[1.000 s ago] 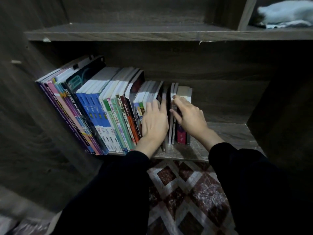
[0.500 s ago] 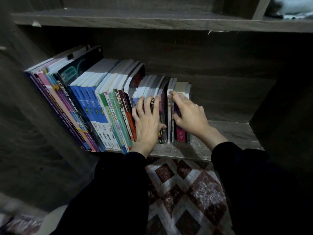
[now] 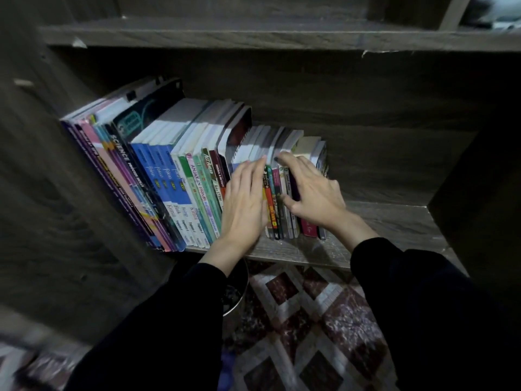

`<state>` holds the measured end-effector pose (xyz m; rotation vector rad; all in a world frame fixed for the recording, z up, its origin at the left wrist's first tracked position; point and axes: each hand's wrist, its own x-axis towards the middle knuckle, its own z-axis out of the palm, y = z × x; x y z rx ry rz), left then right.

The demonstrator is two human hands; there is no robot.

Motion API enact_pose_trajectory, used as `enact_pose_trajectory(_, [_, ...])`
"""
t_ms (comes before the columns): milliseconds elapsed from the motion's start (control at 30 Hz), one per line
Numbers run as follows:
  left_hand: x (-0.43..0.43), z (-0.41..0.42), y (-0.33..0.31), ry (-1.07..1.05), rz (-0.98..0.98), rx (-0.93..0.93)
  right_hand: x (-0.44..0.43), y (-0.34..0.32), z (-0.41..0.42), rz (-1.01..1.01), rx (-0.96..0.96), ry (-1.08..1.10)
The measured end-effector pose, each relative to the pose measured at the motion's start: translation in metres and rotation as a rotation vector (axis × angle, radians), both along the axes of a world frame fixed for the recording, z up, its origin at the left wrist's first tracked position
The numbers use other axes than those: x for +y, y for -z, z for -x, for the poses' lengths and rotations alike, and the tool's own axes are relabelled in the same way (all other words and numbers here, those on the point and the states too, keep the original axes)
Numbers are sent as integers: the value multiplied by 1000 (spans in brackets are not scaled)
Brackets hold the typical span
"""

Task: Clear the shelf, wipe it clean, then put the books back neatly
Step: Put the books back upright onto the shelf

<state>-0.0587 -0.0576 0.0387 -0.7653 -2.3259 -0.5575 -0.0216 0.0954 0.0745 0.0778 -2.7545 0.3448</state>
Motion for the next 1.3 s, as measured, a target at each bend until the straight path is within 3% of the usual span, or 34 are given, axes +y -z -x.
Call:
enact_pose_trajectory(133, [-5,-3,-14,43,-72,-78,0,-1,1,-25,-7,-16])
enact_pose_trajectory(333, [4,-3,-30,-29,119,-88,-1,-4,-2,-38,-39,-9])
enact_pose_trajectory(633, [4,-17,-25,-33,-4,-160,-1,-6,-2,28,-76,-3])
enact_pose_trajectory(833, [9,-8,-40,-63,70,-192,-2,-5,0,39,-90,10])
enact_pose_trajectory(1067, [5,-42,-22,-45,-182,-271,-2,-7,-2,57,-96,-2])
enact_pose_trajectory(1200, [6,-50,-9,81,-338,-458,-4,-9,-4,53,-114,5])
enact_pose_trajectory(1300, [16,-39,-13,101,-462,-456,-4,-10,-5,51,-122,12])
